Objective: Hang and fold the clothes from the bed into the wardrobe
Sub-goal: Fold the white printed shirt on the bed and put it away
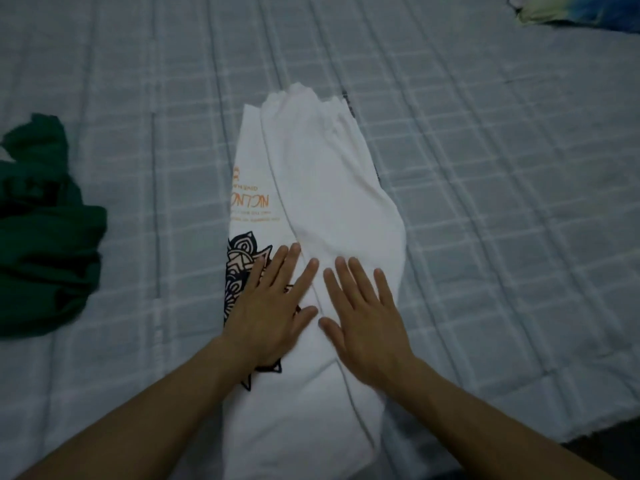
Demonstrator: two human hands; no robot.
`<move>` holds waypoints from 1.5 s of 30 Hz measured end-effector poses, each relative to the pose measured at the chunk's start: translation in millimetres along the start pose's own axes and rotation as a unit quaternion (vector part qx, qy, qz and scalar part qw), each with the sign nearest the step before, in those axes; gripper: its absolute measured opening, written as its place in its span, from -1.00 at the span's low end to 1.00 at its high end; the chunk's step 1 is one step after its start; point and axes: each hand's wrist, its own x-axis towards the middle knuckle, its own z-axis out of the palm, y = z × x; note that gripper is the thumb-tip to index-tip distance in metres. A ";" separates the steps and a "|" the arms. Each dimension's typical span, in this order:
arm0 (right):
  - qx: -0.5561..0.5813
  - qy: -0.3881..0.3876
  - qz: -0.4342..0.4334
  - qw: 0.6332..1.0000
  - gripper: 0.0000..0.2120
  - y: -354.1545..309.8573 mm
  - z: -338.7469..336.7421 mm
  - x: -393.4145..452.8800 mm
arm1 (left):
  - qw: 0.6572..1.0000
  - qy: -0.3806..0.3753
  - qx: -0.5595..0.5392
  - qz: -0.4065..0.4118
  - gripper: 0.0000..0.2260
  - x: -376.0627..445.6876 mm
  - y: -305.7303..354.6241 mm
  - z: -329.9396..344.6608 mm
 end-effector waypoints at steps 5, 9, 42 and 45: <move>0.008 0.043 0.005 0.999 -0.41 2.3 13.4 7.6 | 1.000 0.017 0.009 -0.001 -0.38 4.2 -3.1 13.1; -0.033 -0.013 0.003 0.999 -0.38 -1.5 3.4 -1.9 | 1.000 0.003 -0.008 0.001 -0.37 -3.2 -1.5 5.8; 0.281 0.105 0.029 0.954 -0.66 -23.7 -43.2 -106.2 | 0.890 0.156 -0.429 0.017 -0.99 -105.5 -1.7 -70.7; 0.347 0.146 0.049 0.925 -0.79 -5.7 -67.6 -80.3 | 0.880 0.169 -0.442 -0.036 -0.92 -85.8 -6.8 -85.2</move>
